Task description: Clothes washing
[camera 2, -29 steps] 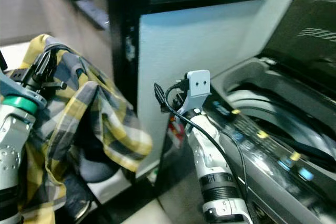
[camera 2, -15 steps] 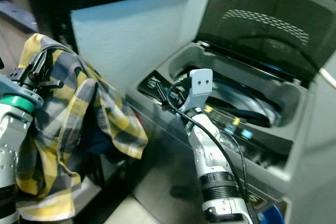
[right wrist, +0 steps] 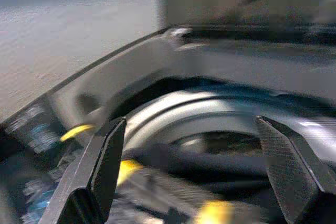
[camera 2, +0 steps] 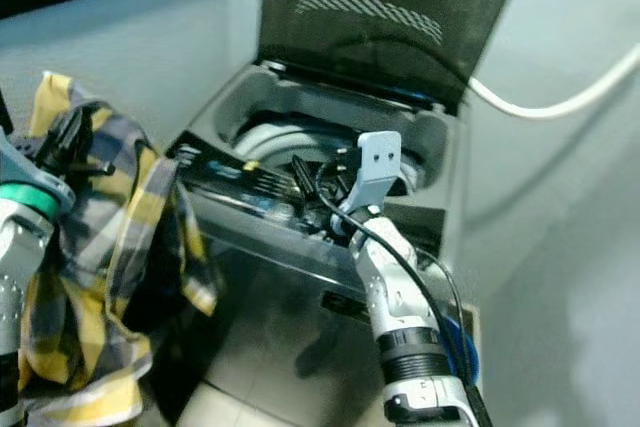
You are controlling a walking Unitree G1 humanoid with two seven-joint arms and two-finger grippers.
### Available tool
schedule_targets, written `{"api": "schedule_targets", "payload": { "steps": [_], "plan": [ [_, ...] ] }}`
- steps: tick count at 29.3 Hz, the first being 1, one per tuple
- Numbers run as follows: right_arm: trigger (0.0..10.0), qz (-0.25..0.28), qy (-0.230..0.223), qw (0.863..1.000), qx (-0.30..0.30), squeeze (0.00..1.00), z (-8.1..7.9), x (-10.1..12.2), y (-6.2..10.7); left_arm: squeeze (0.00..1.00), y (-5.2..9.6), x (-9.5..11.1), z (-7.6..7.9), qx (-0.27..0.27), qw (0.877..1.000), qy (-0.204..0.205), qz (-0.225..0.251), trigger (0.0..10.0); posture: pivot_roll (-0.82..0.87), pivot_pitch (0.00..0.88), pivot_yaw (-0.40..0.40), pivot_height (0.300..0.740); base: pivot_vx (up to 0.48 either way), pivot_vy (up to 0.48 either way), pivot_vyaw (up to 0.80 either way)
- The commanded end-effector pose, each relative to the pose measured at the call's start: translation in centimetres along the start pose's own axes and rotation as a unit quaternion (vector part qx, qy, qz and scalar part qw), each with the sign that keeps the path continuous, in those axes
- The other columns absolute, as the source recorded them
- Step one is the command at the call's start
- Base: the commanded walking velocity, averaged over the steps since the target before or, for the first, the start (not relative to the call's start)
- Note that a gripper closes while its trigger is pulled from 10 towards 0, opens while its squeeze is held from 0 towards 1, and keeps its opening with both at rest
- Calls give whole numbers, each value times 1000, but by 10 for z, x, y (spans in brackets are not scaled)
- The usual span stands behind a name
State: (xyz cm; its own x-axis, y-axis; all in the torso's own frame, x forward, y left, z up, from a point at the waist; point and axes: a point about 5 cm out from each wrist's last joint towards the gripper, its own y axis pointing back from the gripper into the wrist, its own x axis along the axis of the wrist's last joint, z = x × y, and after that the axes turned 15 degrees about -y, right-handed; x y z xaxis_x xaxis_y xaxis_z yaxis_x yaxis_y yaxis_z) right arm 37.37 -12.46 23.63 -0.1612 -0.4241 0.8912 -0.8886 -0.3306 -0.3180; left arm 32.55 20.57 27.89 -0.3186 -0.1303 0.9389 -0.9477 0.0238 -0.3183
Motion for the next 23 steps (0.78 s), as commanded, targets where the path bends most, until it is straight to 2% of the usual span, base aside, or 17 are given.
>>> {"api": "schedule_targets", "payload": {
  "steps": [1,2,3,5,7,9,10,11,13,23],
  "plan": [
    [10000,-1,-5,1000,-2,0,-1,-2,0,0,0,5,5,-9,999,-36,4,10000,22,70,10,740,0,0,-800],
    [10000,-1,-5,1000,-3,0,0,-2,0,0,-1,5,5,7,998,-53,-13,10000,23,70,11,740,0,0,-800],
    [10000,-1,-5,1000,-3,0,0,-2,0,0,-1,5,5,7,998,-53,-13,10000,23,70,11,740,0,0,-800],
    [10000,-1,-5,1000,-4,0,0,-2,0,0,-3,10,7,12,999,-38,-10,10000,24,70,10,740,0,0,-800],
    [10000,0,-6,1000,-4,0,0,-2,0,0,-4,17,7,8,1000,-6,11,10000,23,70,10,740,0,0,-800],
    [10000,0,-6,1000,-4,0,0,-1,0,0,-5,21,5,15,999,-22,24,10000,24,69,10,740,0,0,-800],
    [10000,0,-7,1000,-4,0,-1,-1,0,0,-4,22,6,11,999,-43,26,10000,26,68,9,740,0,0,-800],
    [10000,0,-7,1000,-4,0,-1,-1,0,0,-4,22,6,11,999,-43,26,10000,26,68,9,740,0,0,-800],
    [10000,1,-7,1000,-2,0,-2,0,-1,0,-1,25,10,-4,996,-80,33,10000,29,68,6,740,0,0,-800],
    [10000,6,-11,1000,6,0,-6,3,-4,0,0,35,6,19,995,-81,54,10000,32,58,2,740,0,0,-800]
  ]
}}
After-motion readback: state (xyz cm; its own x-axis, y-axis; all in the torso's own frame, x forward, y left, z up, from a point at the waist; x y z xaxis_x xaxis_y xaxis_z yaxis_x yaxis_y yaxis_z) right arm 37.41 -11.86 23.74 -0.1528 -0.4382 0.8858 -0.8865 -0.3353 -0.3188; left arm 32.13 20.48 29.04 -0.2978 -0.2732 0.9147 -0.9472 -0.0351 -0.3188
